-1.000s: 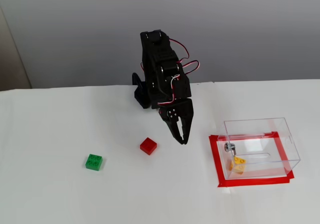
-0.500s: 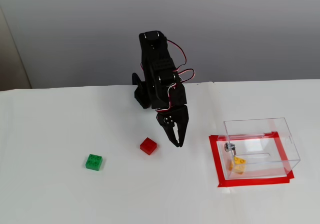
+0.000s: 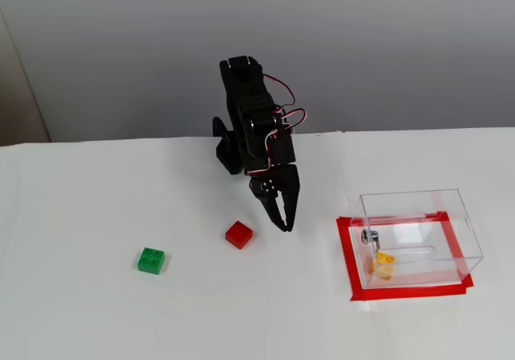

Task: Pick the yellow lego brick and place it into the transparent box

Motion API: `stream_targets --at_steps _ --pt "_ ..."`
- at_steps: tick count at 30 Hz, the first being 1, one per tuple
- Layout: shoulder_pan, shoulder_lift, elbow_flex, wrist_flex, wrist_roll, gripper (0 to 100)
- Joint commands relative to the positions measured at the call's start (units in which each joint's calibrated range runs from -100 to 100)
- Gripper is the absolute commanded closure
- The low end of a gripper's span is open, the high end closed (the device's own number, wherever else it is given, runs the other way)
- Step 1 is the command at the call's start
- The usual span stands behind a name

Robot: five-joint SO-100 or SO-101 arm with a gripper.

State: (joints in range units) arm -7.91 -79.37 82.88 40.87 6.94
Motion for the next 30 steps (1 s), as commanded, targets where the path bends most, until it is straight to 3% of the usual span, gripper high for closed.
stream_targets --at_steps 1,10,30 --pt "0.48 -6.29 3.20 0.21 -0.15 99" --pt "0.55 -20.21 13.69 0.21 -0.15 98" --pt "7.94 -20.29 16.31 1.08 -0.10 98"
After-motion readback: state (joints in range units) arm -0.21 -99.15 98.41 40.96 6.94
